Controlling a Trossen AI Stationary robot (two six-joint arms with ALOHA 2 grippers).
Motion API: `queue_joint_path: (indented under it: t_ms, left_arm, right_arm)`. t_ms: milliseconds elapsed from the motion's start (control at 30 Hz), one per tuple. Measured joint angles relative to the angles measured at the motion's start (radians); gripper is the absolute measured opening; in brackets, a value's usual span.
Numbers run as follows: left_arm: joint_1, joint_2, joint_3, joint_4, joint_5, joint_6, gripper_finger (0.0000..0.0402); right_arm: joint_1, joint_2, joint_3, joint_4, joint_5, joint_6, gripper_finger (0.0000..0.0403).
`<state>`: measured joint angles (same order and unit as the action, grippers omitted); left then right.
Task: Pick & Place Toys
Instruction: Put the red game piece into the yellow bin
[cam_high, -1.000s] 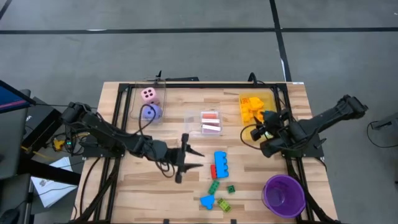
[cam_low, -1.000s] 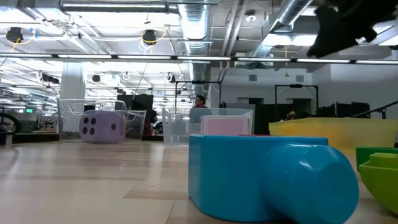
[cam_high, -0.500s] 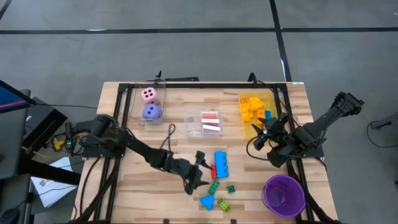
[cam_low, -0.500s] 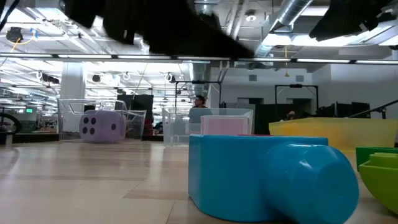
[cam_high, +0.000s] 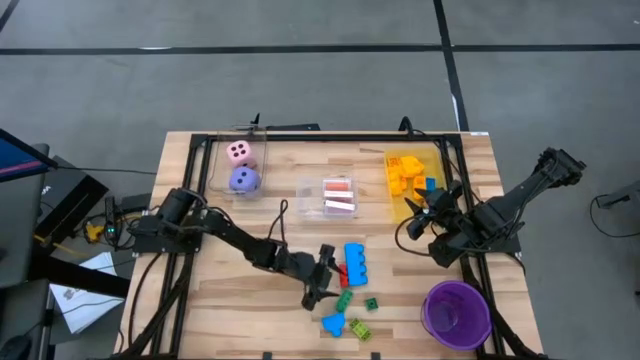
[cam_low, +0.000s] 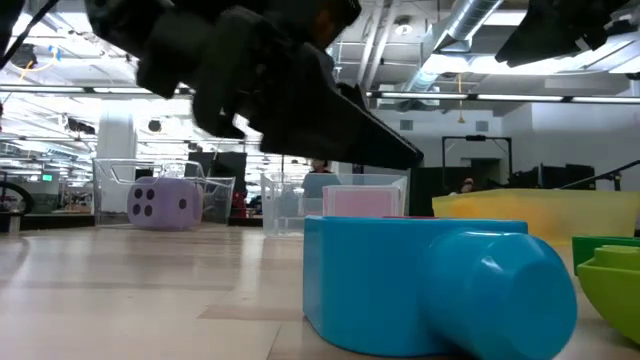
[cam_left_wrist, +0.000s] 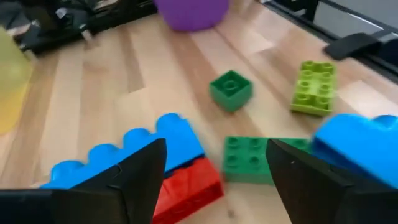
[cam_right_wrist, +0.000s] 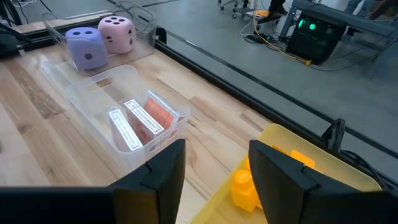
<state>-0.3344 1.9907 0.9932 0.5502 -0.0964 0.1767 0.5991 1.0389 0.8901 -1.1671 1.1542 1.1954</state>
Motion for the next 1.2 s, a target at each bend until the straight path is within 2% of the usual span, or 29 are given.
queue_joint_path:
  t_ms: [200, 333, 467, 1200]
  left_arm:
    - [0.038, 0.0, 0.0, -0.002, 0.014, -0.012, 0.0258]
    - [0.055, 0.003, 0.0, -0.003, 0.083, -0.057, 0.0253]
    - [0.061, 0.006, 0.0, -0.009, 0.104, -0.063, 0.025]
    - [0.089, 0.041, 0.001, 0.001, 0.103, -0.085, 0.025]
  right_arm:
    - [0.001, 0.0, 0.0, 0.0, 0.0, -0.002, 0.017]
    - [0.001, 0.0, 0.0, -0.002, -0.001, -0.002, 0.017]
    - [0.001, 0.0, 0.0, -0.002, -0.001, -0.002, 0.017]
    - [0.001, 0.0, -0.001, -0.003, -0.005, -0.002, 0.017]
